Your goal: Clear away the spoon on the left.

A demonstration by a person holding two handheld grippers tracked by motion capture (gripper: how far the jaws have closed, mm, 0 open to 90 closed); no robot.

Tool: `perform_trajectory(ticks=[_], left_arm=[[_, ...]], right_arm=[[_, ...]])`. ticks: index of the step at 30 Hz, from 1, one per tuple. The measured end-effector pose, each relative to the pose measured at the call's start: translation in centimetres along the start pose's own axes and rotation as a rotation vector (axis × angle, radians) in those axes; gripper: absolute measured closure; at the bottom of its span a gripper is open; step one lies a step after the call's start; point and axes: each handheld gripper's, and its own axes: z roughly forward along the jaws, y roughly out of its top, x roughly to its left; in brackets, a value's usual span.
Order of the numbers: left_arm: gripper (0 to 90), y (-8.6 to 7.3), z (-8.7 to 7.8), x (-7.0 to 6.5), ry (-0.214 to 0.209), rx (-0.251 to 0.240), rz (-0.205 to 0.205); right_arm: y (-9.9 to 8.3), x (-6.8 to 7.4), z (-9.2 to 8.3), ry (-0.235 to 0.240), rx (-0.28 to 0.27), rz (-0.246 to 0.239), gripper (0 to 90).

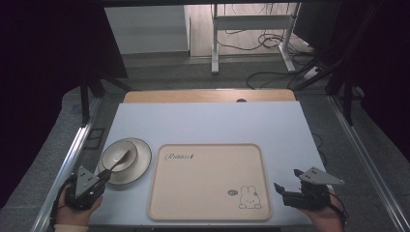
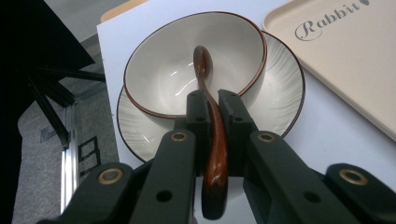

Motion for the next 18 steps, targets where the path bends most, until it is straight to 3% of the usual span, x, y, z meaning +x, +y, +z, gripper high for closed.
perform_trajectory(ticks=[18], left_arm=[[85.1, 0.91, -0.89, -0.06, 0.008, -0.057, -0.01]], right_arm=[[-0.01, 0.02, -0.02, -0.006, -0.002, 0.001, 16.3]])
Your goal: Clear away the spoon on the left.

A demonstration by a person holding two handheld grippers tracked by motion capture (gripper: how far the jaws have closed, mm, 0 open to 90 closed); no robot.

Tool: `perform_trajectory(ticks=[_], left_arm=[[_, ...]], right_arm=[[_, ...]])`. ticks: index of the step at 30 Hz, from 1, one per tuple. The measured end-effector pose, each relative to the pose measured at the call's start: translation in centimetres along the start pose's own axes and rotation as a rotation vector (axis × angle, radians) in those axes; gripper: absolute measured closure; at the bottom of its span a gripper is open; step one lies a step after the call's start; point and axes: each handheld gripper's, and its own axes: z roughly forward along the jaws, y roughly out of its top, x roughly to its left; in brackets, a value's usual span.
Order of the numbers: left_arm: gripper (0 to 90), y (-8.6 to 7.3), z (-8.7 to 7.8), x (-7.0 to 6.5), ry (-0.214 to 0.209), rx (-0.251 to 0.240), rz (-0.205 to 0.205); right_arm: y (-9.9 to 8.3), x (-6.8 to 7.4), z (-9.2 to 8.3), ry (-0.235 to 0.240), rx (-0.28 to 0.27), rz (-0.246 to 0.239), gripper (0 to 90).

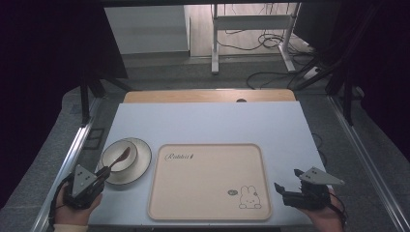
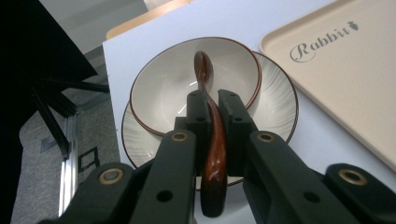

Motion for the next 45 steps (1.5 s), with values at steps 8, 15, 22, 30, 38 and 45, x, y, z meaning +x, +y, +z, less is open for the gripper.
perform_trajectory(ticks=[8, 15, 22, 30, 38, 45], left_arm=[[85.1, 0.2, -0.5, 0.2, -0.006, -0.026, -0.023], [85.1, 1.1, -1.2, 0.0, 0.004, -0.061, -0.019], [85.1, 1.6, -1.4, -0.3, -0.003, -0.078, -0.012], [85.1, 1.6, -1.5, -0.2, -0.009, -0.087, -0.021], [85.1, 2.3, -1.9, -0.2, -0.013, -0.109, -0.022], [85.1, 3.7, -2.3, -0.6, -0.042, -0.147, -0.023]], right_arm=[[0.0, 0.0, 0.0, -0.001, 0.001, -0.001, 16.3], [0.0, 0.1, 0.1, -0.001, 0.003, 0.003, 16.3], [0.0, 0.0, 0.1, -0.002, 0.003, -0.001, 16.3], [0.0, 0.0, 0.1, -0.001, 0.006, -0.002, 16.4], [0.0, 0.1, 0.2, 0.001, 0.009, -0.004, 16.4], [0.0, 0.1, 0.2, 0.001, 0.01, -0.006, 16.4]])
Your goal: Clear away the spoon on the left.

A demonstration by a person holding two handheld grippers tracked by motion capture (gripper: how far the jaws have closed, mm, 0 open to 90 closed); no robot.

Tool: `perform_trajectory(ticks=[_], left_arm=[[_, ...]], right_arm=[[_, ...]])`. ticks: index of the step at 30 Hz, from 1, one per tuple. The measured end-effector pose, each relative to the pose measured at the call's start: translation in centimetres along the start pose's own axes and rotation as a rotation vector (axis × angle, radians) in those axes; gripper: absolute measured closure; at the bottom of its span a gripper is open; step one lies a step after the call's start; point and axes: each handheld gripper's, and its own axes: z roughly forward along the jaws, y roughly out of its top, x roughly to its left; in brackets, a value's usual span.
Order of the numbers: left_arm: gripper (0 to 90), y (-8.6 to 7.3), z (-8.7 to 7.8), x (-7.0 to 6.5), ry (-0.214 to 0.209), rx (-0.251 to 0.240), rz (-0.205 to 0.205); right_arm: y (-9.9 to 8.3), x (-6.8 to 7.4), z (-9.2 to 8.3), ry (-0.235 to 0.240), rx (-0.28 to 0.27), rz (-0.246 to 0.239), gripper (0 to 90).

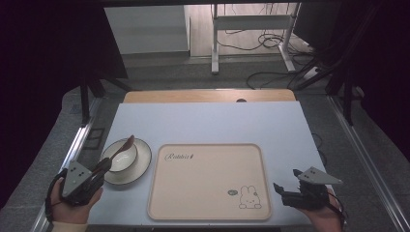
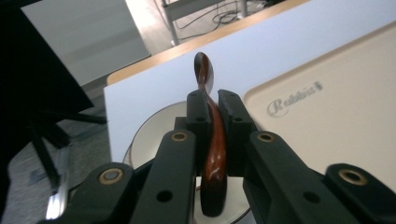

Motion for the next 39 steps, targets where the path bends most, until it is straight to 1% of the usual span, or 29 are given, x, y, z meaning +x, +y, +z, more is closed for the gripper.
perform_trajectory(ticks=[4, 7, 10, 13, 22, 27, 34, 39], left_arm=[[85.1, 0.8, 0.0, -0.4, -0.006, -0.02, 0.012], [85.1, 1.3, 0.2, -0.7, -0.013, -0.025, 0.019], [85.1, 1.6, 0.6, -1.0, -0.027, -0.016, 0.026], [85.1, 2.1, 1.0, -1.3, -0.035, -0.008, 0.045], [85.1, 3.3, 1.9, -1.8, -0.059, -0.016, 0.052], [85.1, 4.0, 2.3, -2.1, -0.074, -0.013, 0.062], [85.1, 5.4, 2.8, -2.6, -0.093, -0.036, 0.075], [85.1, 5.9, 3.2, -3.0, -0.104, -0.041, 0.084]], right_arm=[[0.0, 0.0, 0.0, 0.001, -0.002, 0.004, 16.5], [0.0, 0.0, 0.0, 0.002, -0.003, 0.003, 16.5], [0.0, 0.0, 0.0, 0.003, -0.002, 0.002, 16.5], [0.0, 0.0, -0.1, 0.003, -0.004, 0.004, 16.6], [0.0, 0.0, 0.0, 0.003, -0.002, 0.001, 16.6], [0.0, -0.1, 0.0, 0.001, 0.0, 0.002, 16.6], [0.0, 0.0, 0.0, 0.0, 0.003, 0.001, 16.6], [0.0, 0.0, 0.0, 0.001, 0.004, 0.001, 16.7]])
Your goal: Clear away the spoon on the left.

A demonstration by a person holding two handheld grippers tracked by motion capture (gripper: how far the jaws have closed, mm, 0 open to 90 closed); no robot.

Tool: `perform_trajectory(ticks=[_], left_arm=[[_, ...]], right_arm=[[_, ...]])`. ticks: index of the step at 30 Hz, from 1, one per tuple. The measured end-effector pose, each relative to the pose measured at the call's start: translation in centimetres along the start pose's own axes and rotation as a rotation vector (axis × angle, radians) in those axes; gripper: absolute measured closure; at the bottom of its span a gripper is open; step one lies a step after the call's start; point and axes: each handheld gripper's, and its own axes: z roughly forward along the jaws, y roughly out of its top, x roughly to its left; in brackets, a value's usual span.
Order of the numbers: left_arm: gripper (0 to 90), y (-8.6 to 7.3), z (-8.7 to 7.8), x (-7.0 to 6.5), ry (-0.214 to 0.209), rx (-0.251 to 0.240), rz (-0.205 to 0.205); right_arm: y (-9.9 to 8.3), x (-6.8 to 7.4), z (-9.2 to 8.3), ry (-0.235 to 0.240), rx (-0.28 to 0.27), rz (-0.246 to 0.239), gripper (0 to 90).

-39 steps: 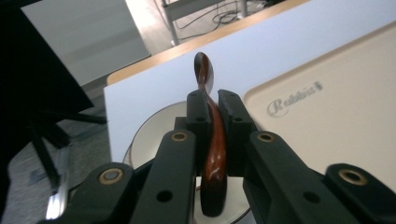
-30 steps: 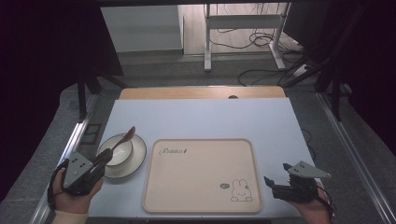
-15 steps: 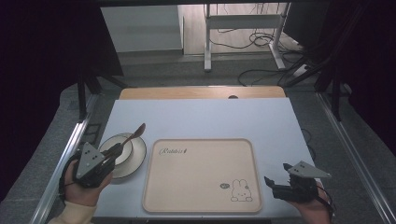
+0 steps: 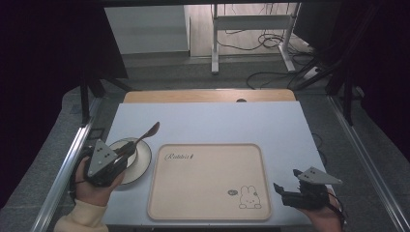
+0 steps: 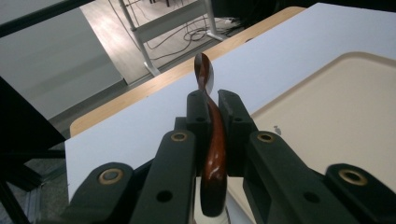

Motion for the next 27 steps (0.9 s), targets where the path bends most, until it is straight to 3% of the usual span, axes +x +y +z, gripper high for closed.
perform_trajectory(ticks=[27], left_arm=[[85.1, 0.6, 2.9, -3.1, -0.084, 0.048, 0.07]], right_arm=[[-0.1, 0.0, 0.1, 0.001, 0.007, -0.003, 16.7]])
